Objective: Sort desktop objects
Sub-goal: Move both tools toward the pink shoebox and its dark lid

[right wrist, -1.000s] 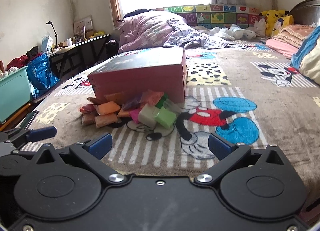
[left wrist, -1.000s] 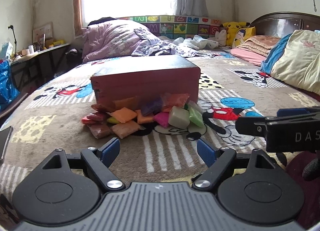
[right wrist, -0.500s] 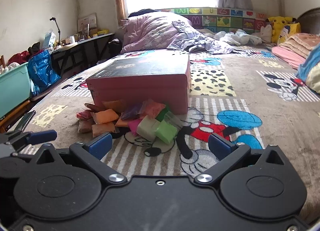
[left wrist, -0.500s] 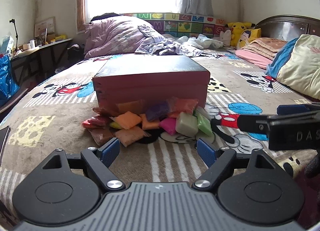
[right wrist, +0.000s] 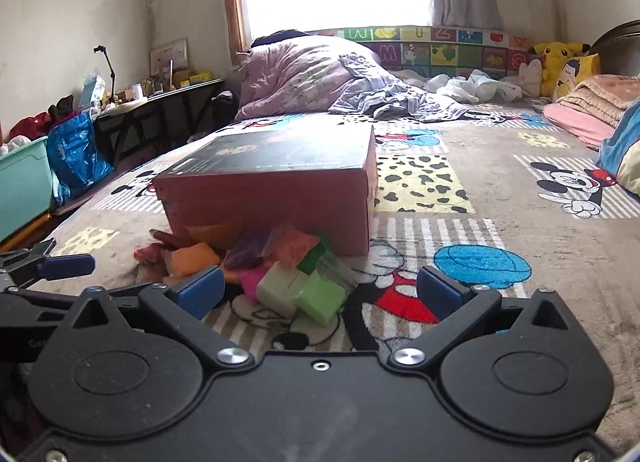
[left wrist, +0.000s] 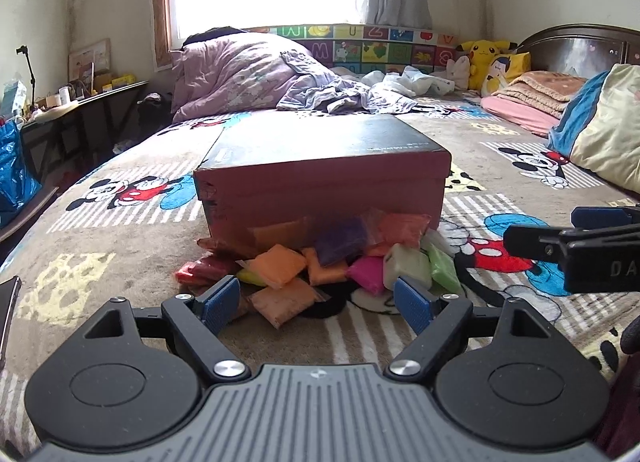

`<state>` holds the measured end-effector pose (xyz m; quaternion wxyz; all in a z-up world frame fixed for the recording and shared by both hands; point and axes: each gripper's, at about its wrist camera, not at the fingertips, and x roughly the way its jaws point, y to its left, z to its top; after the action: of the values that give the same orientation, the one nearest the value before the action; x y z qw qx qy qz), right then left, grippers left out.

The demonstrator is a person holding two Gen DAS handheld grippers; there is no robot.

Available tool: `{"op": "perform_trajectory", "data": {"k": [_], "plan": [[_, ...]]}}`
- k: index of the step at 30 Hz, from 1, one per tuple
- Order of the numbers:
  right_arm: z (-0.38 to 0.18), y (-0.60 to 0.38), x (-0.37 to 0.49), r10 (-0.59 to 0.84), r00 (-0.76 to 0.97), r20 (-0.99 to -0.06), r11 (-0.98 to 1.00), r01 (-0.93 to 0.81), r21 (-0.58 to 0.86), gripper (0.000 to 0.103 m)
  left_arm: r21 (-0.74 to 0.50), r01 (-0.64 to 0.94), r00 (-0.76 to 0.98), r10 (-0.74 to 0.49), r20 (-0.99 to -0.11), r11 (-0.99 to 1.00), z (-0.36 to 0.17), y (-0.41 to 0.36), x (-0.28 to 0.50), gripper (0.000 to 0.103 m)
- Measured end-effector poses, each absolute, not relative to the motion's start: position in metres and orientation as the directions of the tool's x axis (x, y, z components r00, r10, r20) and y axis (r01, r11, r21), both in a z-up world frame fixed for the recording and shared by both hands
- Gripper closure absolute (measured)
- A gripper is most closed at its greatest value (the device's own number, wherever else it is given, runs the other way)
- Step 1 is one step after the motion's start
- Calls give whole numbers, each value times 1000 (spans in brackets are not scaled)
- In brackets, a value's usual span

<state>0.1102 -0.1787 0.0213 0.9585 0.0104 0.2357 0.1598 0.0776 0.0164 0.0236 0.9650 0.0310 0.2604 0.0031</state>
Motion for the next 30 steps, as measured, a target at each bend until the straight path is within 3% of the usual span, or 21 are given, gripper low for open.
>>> {"op": "perform_trajectory", "data": {"k": [4, 11, 13, 17, 30], "plan": [[18, -171, 129, 332, 801, -499, 941, -322, 109, 1, 40, 25, 869, -2, -494, 999, 29, 26, 94, 19], [-2, -165, 149, 385, 795, -469, 923, -342, 178, 1, -84, -86, 917, 46, -397, 993, 33, 57, 111, 18], [-12, -166, 153, 387, 791, -474, 922, -334, 196, 1, -135, -87, 907, 23, -421, 987, 20, 65, 112, 11], [-28, -165, 159, 391, 775, -498, 921, -332, 205, 1, -197, -80, 875, -26, -483, 977, -5, 73, 117, 11], [-36, -162, 169, 414, 778, -473, 910, -353, 217, 1, -136, -35, 863, -38, -504, 990, -15, 57, 130, 11]]}}
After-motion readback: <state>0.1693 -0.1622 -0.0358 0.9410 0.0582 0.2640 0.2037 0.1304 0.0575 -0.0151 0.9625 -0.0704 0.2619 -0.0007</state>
